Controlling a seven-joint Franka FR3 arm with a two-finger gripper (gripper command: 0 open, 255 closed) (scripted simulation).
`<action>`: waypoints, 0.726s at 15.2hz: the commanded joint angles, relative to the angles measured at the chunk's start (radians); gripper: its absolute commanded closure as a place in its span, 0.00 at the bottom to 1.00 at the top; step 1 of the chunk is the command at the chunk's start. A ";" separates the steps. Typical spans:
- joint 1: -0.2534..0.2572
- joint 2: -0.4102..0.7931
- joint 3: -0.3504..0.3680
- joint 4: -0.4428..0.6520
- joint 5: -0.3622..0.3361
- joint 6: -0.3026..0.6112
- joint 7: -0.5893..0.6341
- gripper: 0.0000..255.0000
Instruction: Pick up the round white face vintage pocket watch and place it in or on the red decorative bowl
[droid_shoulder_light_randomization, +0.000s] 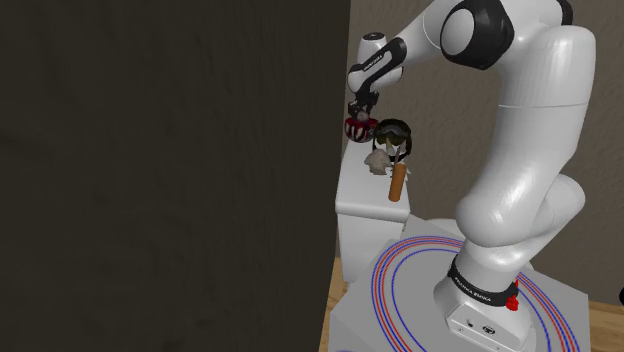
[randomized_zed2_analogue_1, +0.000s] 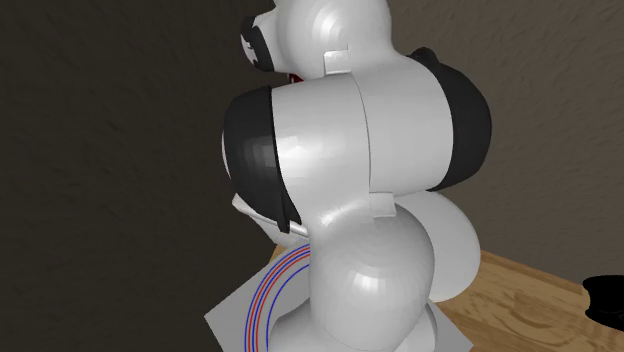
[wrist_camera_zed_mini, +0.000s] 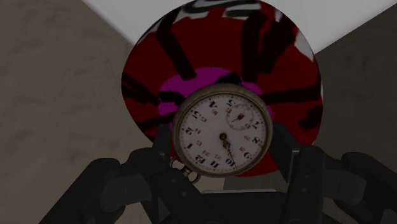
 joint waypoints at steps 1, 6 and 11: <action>0.000 0.002 0.000 -0.004 -0.001 0.006 0.001 1.00; 0.000 0.002 0.000 -0.004 -0.001 0.006 0.001 1.00; 0.000 0.002 0.000 -0.004 -0.001 0.006 0.001 0.00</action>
